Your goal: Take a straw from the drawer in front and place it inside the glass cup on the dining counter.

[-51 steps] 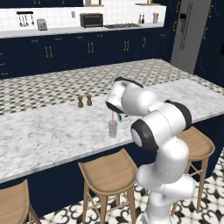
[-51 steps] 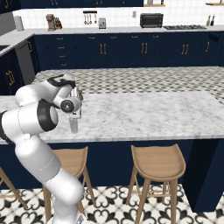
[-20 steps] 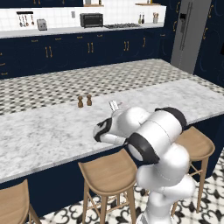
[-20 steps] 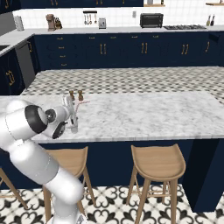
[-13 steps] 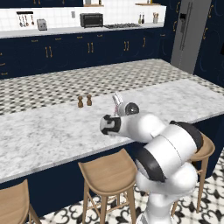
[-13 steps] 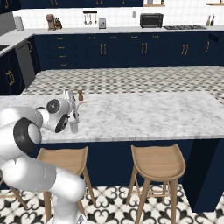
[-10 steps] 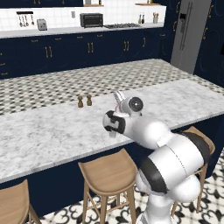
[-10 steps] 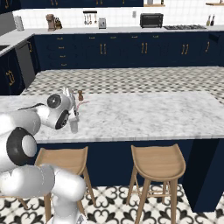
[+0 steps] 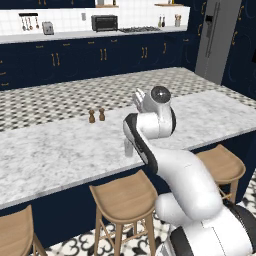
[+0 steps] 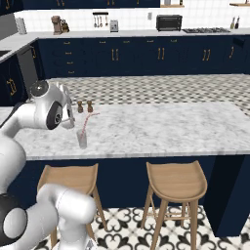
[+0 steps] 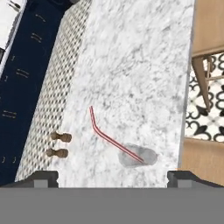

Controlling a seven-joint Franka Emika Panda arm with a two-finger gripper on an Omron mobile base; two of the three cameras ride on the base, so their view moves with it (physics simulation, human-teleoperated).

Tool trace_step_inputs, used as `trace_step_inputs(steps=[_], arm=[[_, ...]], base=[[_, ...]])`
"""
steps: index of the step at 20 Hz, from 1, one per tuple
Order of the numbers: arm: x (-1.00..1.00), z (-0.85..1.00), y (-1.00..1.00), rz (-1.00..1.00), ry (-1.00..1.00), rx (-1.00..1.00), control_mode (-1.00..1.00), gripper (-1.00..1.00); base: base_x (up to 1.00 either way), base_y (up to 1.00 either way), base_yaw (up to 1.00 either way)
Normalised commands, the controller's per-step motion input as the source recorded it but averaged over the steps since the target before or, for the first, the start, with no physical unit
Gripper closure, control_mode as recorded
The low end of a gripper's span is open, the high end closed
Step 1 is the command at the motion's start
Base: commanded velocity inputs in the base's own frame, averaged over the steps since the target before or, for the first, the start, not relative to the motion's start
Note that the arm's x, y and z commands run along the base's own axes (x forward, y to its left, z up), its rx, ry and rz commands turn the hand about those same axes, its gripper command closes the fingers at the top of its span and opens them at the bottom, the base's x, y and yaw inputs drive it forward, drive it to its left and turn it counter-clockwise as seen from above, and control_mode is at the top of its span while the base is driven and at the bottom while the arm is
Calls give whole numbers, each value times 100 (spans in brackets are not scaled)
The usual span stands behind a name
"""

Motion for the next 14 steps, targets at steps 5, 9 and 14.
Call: trace_step_inputs(steps=[5,9,14], arm=[[-91,24,-21,-6,22,0,-100,-100],[-59,-6,-56,-5,28,0,-100,-100],[-22,-34,-70,-1,18,-5,-100,-100]], base=[[0,0,0],[0,0,0],[0,0,0]])
